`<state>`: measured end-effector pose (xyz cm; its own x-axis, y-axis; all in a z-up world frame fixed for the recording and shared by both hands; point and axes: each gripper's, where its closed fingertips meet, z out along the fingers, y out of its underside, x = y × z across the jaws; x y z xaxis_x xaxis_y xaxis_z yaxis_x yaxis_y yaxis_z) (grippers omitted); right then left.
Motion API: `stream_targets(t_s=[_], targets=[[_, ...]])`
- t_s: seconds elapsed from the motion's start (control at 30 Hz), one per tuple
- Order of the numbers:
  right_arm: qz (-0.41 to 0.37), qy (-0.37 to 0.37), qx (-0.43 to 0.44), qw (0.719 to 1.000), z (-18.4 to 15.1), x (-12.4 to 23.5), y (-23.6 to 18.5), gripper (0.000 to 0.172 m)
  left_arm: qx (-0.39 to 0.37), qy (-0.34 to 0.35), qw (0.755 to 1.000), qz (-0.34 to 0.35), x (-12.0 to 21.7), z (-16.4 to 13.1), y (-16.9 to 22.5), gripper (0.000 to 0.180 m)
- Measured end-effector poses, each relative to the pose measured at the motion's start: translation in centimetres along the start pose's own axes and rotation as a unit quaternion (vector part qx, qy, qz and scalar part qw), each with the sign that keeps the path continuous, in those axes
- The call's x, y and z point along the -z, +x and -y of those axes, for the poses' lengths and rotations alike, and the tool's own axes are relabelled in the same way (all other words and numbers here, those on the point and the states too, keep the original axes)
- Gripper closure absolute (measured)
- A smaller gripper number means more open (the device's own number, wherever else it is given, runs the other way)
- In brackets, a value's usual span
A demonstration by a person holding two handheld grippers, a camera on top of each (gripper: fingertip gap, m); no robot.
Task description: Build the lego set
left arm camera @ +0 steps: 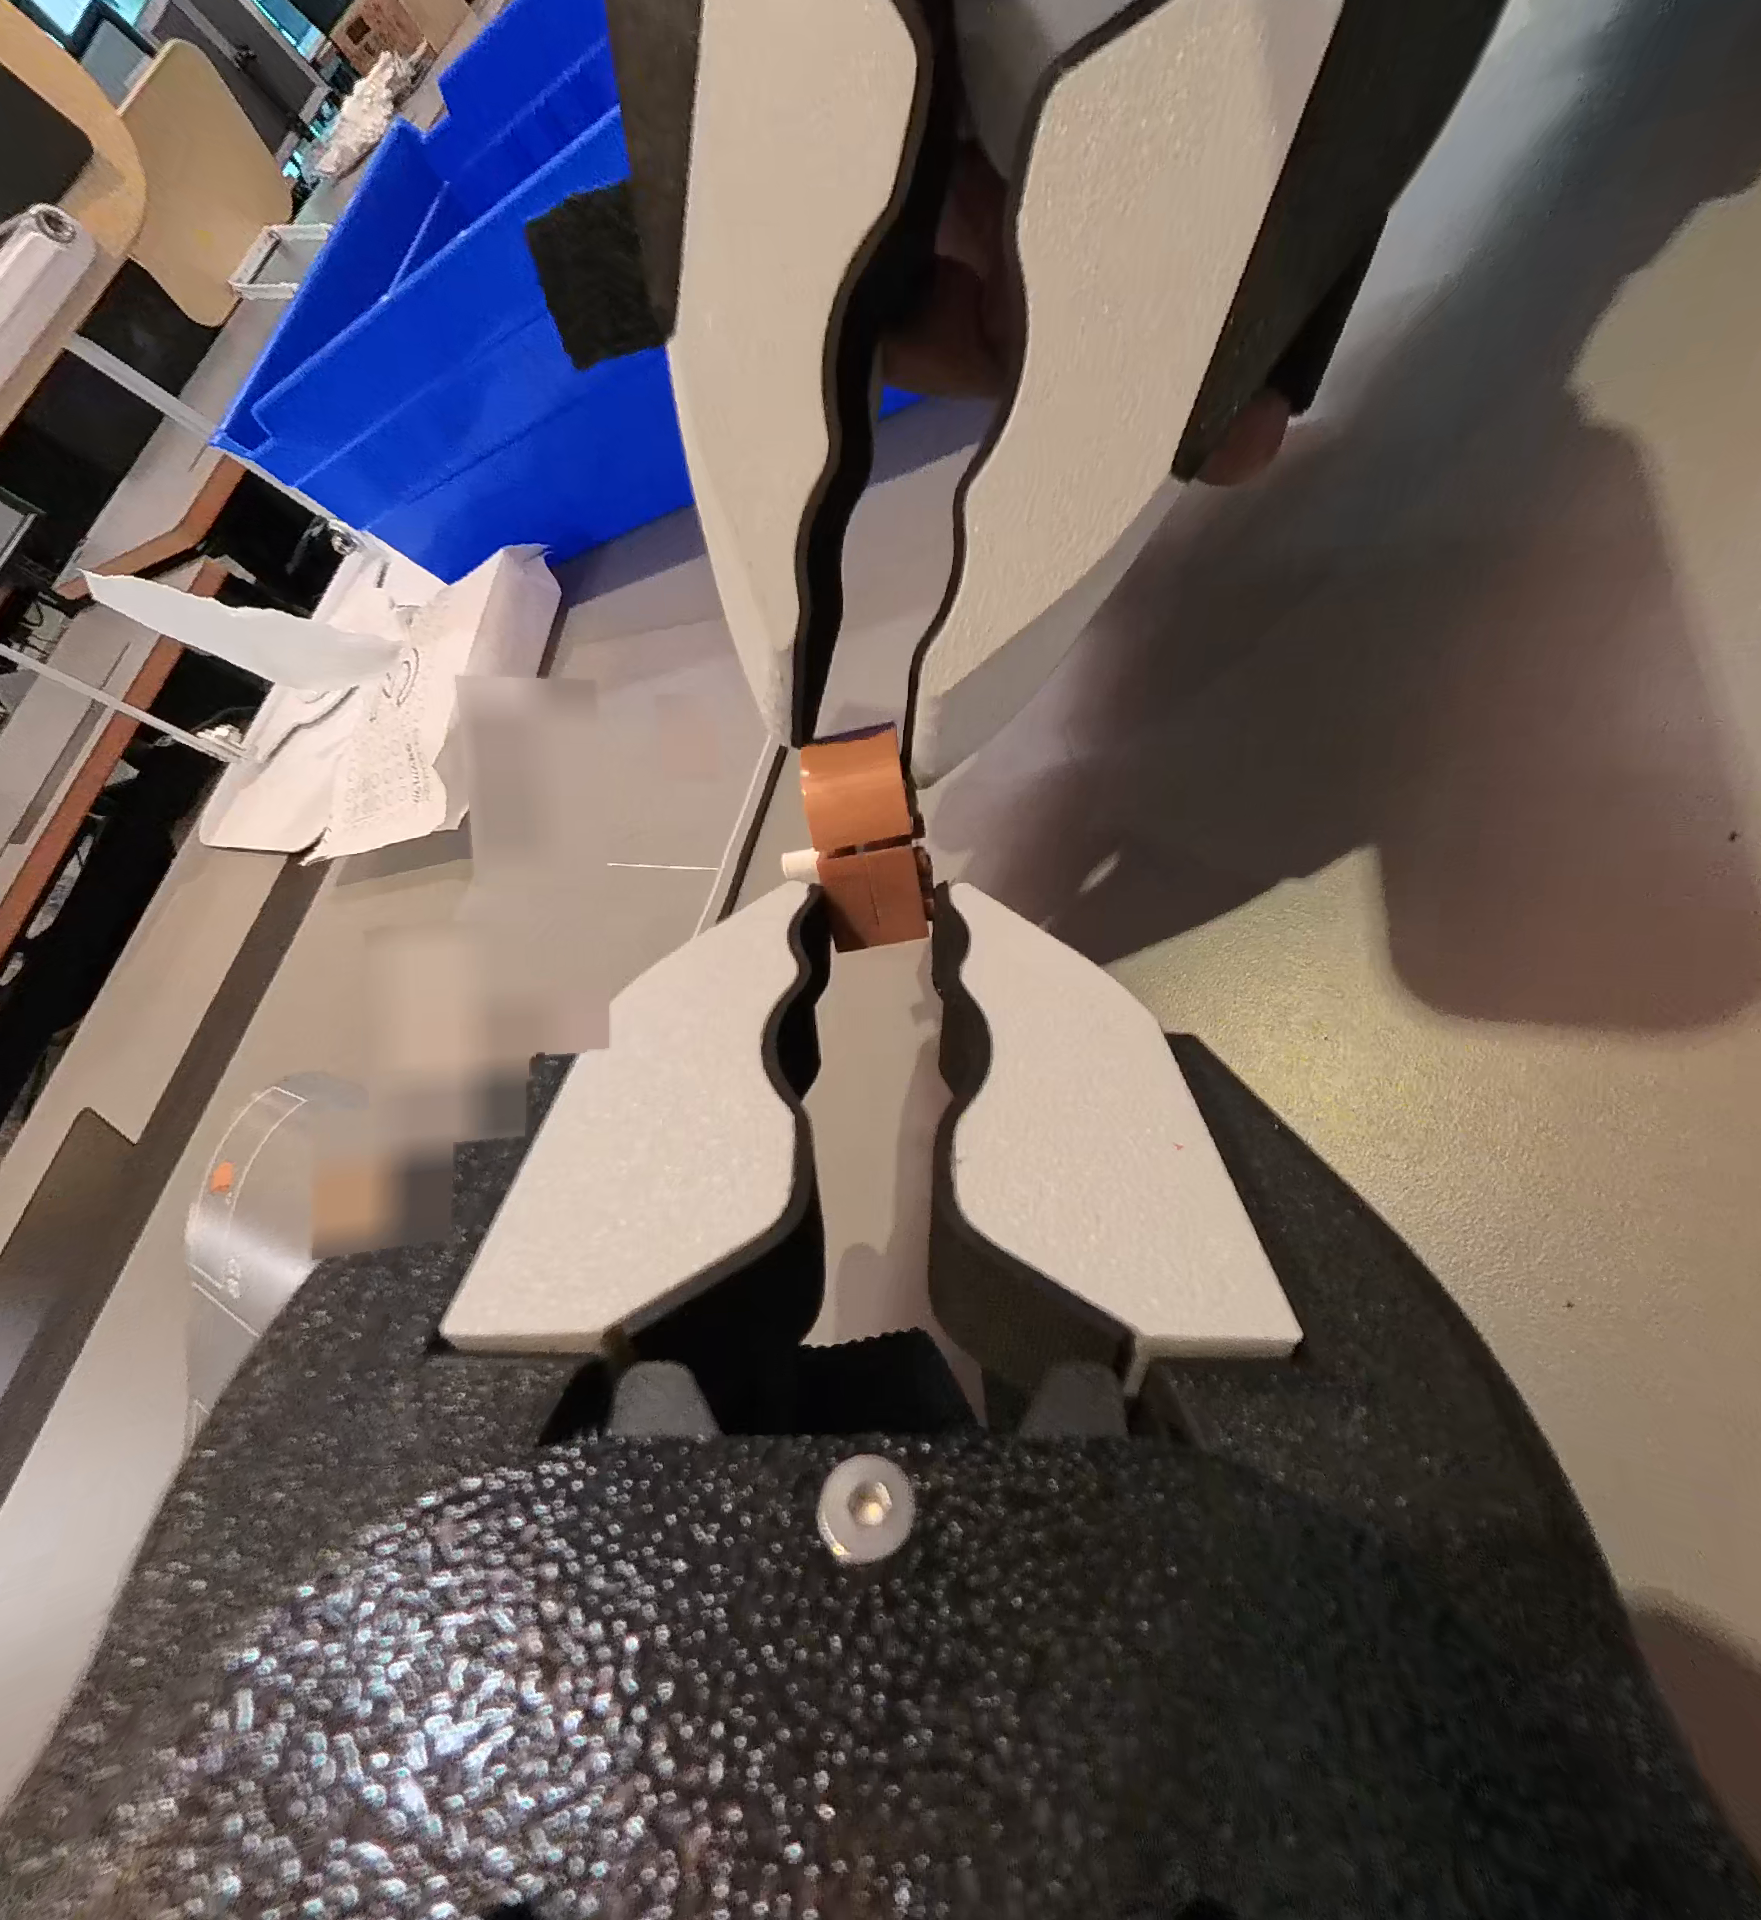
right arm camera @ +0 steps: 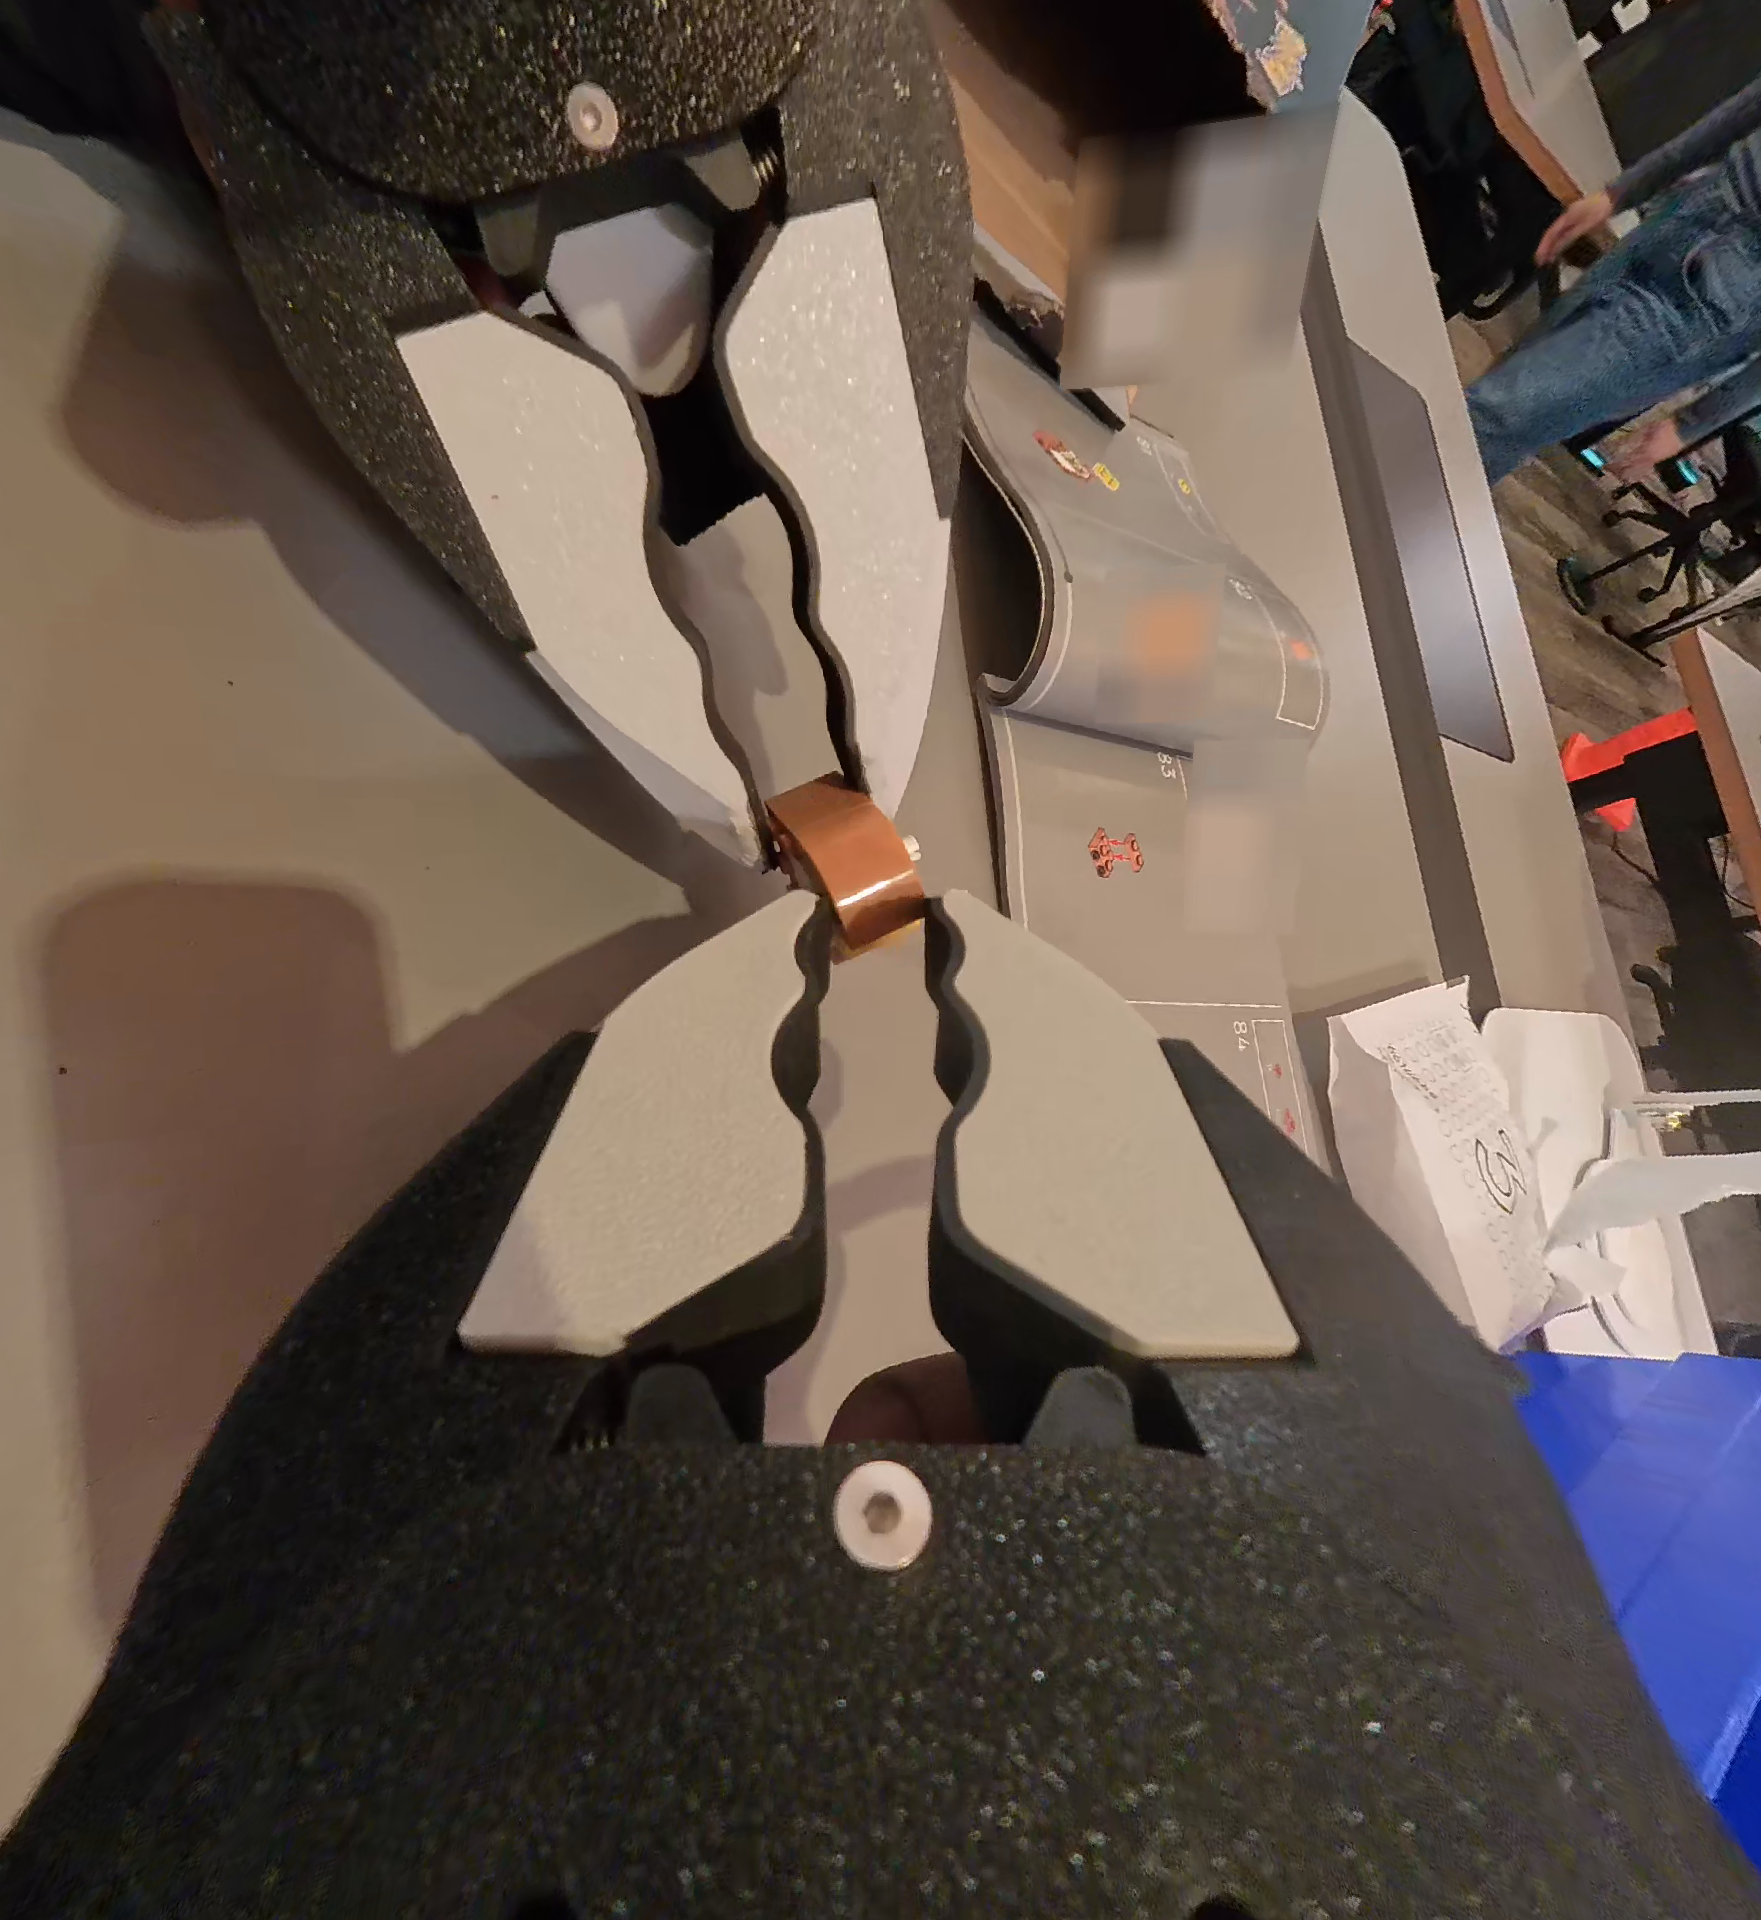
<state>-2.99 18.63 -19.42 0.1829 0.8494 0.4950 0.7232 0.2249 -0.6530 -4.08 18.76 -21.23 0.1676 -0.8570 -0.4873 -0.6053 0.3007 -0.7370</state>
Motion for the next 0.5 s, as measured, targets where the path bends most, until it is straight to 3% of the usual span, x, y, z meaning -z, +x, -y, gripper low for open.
stream_targets(t_s=[0.5], targets=[[-0.031,-0.01,0.039,0.999,-0.35,-0.4,0.18,0.154,0.036,0.001,0.999,-0.013,-0.02,-0.15,-0.1,0.162]])
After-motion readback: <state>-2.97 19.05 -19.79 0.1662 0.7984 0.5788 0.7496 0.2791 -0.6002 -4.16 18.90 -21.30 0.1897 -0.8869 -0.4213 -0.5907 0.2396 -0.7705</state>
